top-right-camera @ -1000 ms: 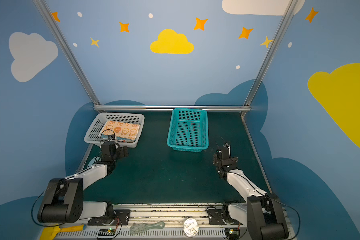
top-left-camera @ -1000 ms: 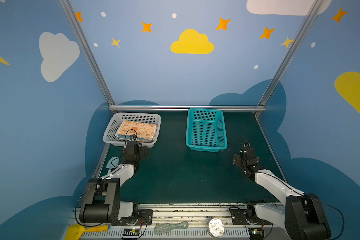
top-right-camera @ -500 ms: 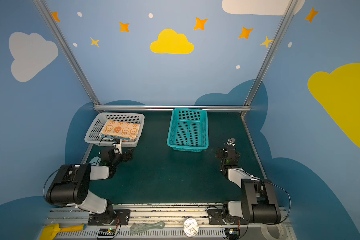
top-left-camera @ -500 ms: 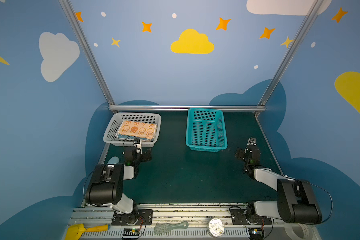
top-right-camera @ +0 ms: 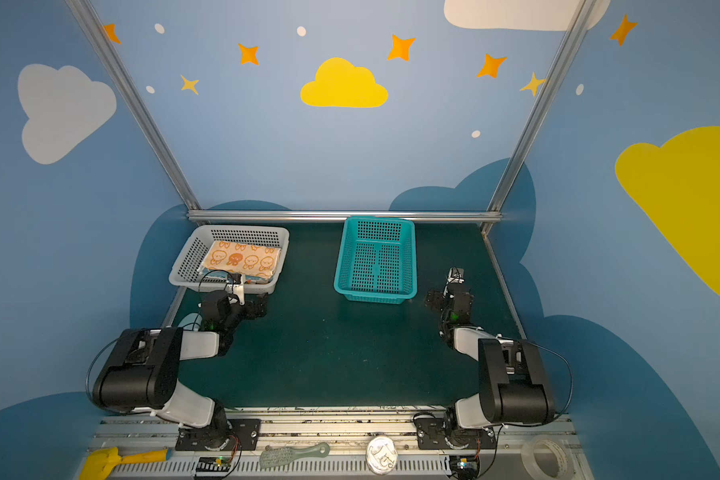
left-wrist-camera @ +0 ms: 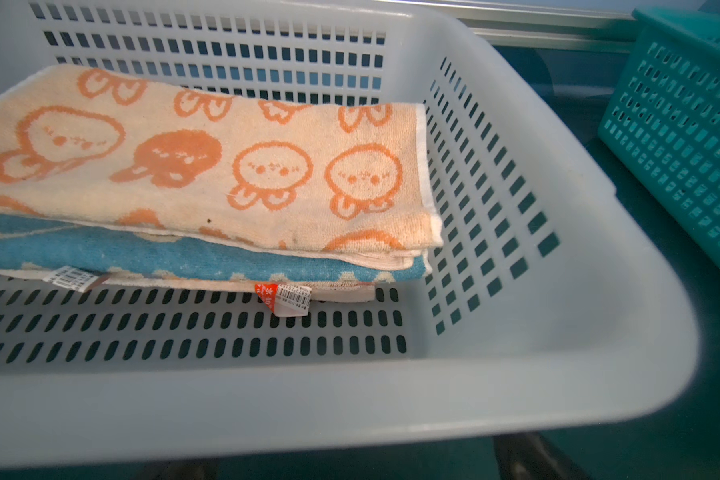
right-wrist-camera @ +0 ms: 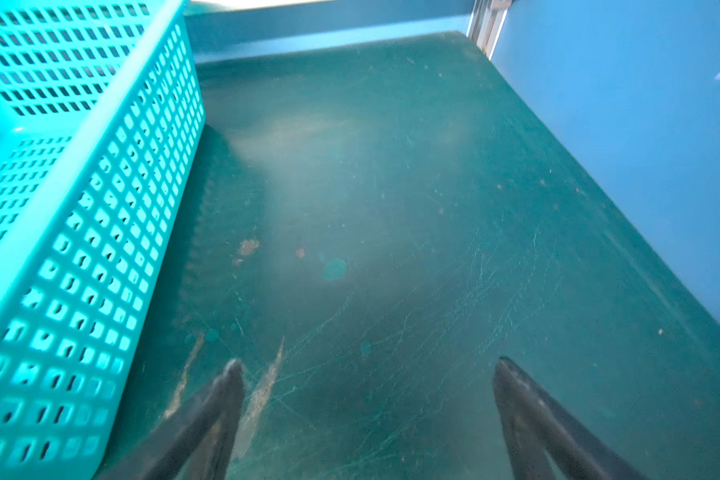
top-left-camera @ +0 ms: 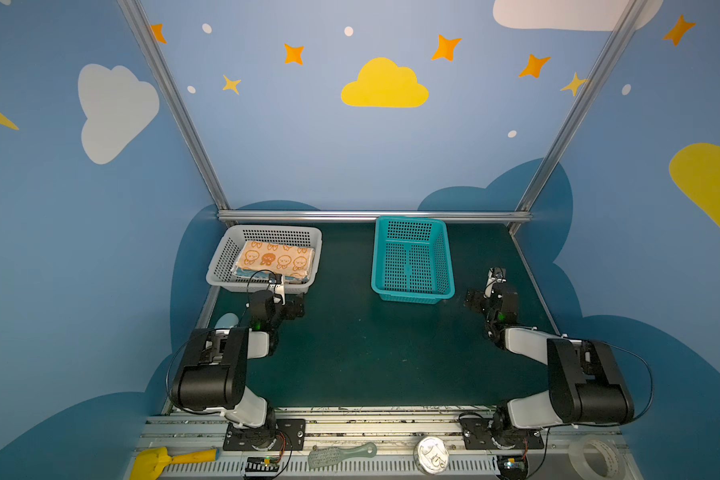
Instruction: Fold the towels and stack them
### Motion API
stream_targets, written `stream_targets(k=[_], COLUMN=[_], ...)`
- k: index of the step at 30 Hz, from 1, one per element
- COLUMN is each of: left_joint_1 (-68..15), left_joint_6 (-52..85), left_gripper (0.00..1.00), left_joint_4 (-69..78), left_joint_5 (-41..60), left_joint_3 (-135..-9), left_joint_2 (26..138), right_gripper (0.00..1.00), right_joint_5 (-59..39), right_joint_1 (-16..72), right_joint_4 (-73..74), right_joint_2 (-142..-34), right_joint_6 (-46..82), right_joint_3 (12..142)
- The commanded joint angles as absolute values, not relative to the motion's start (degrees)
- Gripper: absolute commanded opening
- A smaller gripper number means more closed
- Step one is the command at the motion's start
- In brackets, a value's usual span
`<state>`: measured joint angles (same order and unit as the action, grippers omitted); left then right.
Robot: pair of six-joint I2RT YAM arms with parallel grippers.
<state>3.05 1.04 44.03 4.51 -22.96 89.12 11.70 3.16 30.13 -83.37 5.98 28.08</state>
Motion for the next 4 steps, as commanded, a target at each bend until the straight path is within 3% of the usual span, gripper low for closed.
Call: stream_targets(k=[1,4], left_joint_1=[3.0,2.9], left_joint_6=[0.2,0.2], left_gripper=[1.0,1.0], left_joint_4=[44.5,44.6], left_joint_5=[4.2,4.3], left_joint_3=[-23.7,-23.7], left_joint_2=[87.9,87.8], right_gripper=[0.92,0.92], right_joint_5=[11.3,11.4], right_joint_1=[3.3,3.3], right_joint_4=[25.9,26.1], right_joint_2=[-82.7,-82.7], right_joint_6=[7.6,7.5], right_joint_3=[29.5,29.4])
